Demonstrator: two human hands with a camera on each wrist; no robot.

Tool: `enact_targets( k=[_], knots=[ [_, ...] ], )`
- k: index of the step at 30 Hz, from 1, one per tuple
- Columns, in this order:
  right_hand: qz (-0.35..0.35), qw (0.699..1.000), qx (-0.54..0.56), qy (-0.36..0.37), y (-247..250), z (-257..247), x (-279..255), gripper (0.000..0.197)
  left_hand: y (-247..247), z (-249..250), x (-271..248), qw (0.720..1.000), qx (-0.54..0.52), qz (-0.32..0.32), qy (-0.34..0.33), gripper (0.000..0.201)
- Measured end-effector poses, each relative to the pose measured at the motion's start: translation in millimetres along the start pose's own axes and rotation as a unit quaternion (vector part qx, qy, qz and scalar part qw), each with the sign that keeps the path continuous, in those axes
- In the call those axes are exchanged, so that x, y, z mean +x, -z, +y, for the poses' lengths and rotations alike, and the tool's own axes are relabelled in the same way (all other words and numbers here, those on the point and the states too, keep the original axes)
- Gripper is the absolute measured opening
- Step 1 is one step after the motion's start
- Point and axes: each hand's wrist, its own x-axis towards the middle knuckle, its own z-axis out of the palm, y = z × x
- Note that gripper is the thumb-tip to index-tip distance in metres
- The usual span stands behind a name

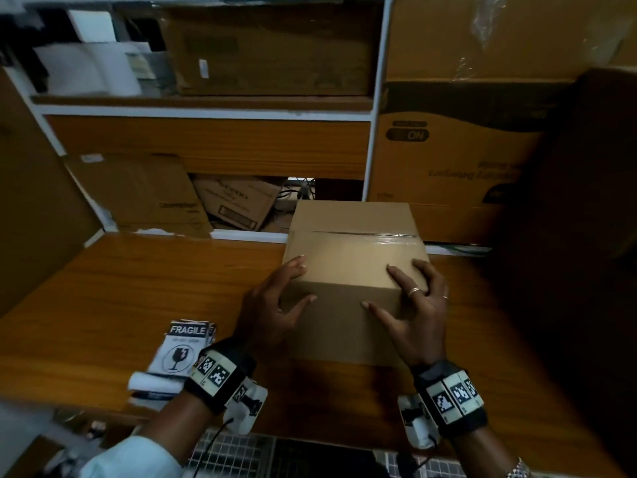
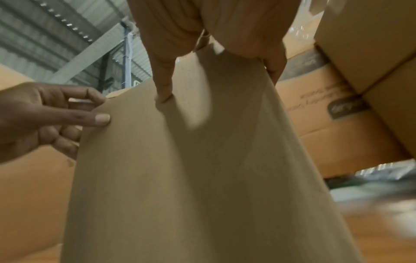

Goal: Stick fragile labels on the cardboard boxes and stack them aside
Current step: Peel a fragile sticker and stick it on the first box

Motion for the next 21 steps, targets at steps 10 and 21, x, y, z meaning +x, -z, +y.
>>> enact_targets(
  k=[10,21],
  knots=[
    [0.008,0.999,-0.032,0.027,-16.1,-41.3,-27.9,0.072,31.9,-23.3,-32.5,0.998,-0.045,0.032,-0.01,0.052],
    [0.009,0.998,-0.062,0.0,-17.9,-53.6,-29.5,0.072,37.2,-31.7,-24.6,0.997,-0.074,-0.023,-0.024,0.048]
  ],
)
